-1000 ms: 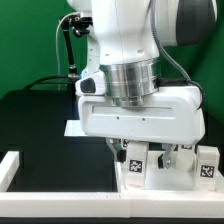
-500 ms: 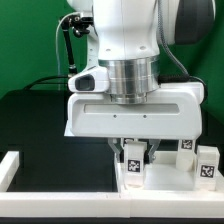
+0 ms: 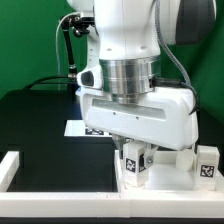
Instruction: Assemble square table
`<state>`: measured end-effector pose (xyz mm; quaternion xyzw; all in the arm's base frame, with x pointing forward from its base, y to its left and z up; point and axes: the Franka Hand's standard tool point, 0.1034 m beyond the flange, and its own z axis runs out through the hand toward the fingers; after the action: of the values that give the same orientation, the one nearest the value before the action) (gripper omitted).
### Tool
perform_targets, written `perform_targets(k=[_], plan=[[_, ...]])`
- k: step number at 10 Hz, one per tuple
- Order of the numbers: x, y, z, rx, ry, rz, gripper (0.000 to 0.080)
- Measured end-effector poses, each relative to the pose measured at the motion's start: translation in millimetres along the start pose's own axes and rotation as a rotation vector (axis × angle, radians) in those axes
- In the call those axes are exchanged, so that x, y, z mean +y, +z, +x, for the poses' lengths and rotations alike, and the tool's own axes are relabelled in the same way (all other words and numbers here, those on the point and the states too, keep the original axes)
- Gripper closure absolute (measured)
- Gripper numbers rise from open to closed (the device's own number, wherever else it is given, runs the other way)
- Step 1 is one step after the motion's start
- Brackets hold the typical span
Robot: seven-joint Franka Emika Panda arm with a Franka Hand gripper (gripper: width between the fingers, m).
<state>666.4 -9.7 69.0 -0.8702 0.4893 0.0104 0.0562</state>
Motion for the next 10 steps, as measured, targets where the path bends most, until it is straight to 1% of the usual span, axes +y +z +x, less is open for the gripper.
perform_targets(k=[1,3,4,5,6,7,8,9,10], plan=[[-0.4,1.1,0.2,-0.007,0.216,0.021,0.0514],[0.5,2.9,0.6,-0.022,0.556,0.101,0.0512],[0.8,2.9,0.7,-0.022,0.613,0.115,0.0512],[0.8,2.8,0.6,-0.021,0.6,0.114,0.0512],[0.8,3.1,0.3,-0.017,0.546,0.113,0.0426],[-1.7,1.2,-2.0,0.004,0.34,0.107,0.0285],[-6.0,-1.3,-3.1,0.02,0.127,0.102,0.0193],[-10.8,-6.0,-6.3,0.019,-0.052,0.067,0.0193],[-12.2,-6.6,-3.2,0.033,-0.145,0.075,0.0158]])
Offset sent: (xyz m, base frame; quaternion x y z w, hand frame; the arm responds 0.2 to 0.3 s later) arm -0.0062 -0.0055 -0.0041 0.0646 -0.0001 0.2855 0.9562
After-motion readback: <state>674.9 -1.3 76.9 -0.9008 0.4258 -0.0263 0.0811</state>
